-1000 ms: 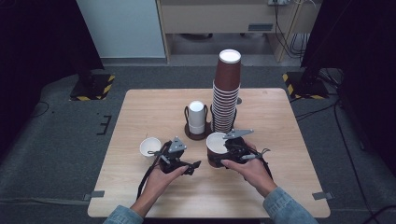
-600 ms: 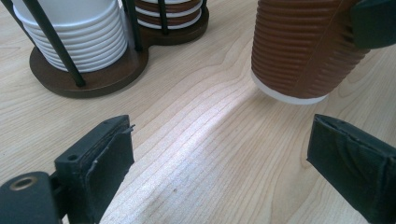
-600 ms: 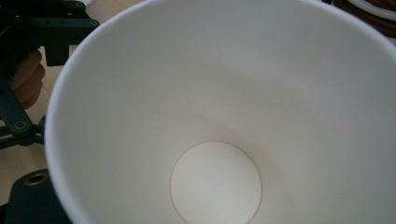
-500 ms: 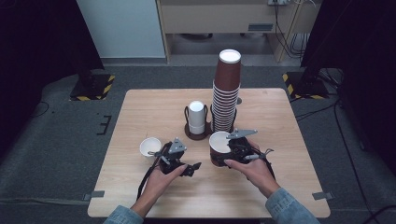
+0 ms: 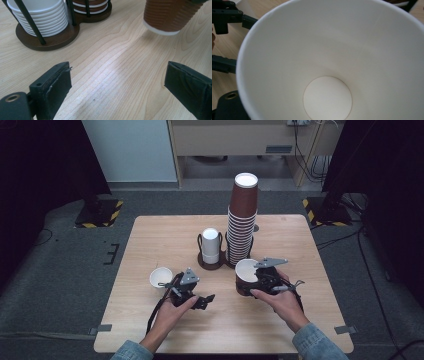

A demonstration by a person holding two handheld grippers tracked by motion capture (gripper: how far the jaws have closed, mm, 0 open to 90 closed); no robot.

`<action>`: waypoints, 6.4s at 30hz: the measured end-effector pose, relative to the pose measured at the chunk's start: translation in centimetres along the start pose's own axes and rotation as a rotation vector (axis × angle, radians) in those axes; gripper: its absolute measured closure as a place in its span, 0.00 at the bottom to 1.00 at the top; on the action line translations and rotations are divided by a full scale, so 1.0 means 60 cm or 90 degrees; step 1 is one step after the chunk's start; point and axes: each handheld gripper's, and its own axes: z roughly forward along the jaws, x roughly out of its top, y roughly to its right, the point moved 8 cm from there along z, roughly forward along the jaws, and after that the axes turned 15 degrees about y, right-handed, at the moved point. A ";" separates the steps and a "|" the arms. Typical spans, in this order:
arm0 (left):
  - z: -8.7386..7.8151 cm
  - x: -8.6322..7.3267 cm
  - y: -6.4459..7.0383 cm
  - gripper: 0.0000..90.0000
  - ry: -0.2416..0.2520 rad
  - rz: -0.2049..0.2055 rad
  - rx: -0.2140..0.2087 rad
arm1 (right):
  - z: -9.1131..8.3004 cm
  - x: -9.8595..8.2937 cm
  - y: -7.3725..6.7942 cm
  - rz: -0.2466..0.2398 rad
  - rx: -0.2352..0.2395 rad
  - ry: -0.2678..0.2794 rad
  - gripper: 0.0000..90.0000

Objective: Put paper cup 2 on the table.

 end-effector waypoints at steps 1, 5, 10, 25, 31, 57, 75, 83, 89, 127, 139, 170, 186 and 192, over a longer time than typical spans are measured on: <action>0.000 0.000 0.000 0.07 0.000 0.000 0.000 | -0.003 -0.001 0.004 0.002 -0.004 0.000 0.14; 0.001 -0.002 0.001 0.07 -0.004 0.002 -0.001 | -0.014 -0.002 0.022 0.014 -0.020 0.004 0.14; 0.001 -0.003 0.002 0.07 -0.005 0.003 -0.004 | -0.026 -0.001 0.044 0.024 -0.039 0.011 0.14; 0.002 -0.005 0.004 0.07 -0.011 0.006 -0.006 | -0.043 -0.005 0.102 0.048 -0.097 0.019 0.14; 0.002 -0.006 0.004 0.07 -0.013 0.008 -0.005 | -0.042 -0.008 0.138 0.059 -0.137 0.021 0.14; 0.003 -0.008 0.006 0.08 -0.017 0.009 -0.007 | -0.020 -0.031 0.197 0.082 -0.202 -0.002 0.14; 0.003 -0.009 0.005 0.08 -0.020 0.010 -0.006 | -0.029 -0.033 0.186 0.081 -0.192 -0.011 0.05; 0.003 -0.009 0.005 0.08 -0.019 0.011 -0.006 | -0.040 -0.028 0.182 0.071 -0.182 -0.001 0.05; 0.004 -0.009 0.005 0.08 -0.020 0.010 -0.005 | -0.049 -0.027 0.181 0.070 -0.171 0.008 0.04; 0.006 -0.012 0.007 0.07 -0.025 0.012 -0.006 | -0.089 -0.065 0.178 0.062 -0.160 -0.005 0.04; 0.006 -0.012 0.008 0.07 -0.025 0.013 -0.007 | -0.109 -0.086 0.160 0.057 -0.143 -0.013 0.06; 0.012 -0.024 0.014 0.07 -0.046 0.016 -0.017 | -0.076 -0.123 0.062 0.037 -0.052 -0.066 0.09; 0.016 -0.031 0.019 0.07 -0.060 0.025 -0.022 | -0.018 -0.124 0.011 0.024 -0.026 -0.083 0.10; 0.018 -0.035 0.018 0.07 -0.070 0.032 -0.021 | 0.003 -0.114 0.010 0.030 -0.050 -0.062 0.11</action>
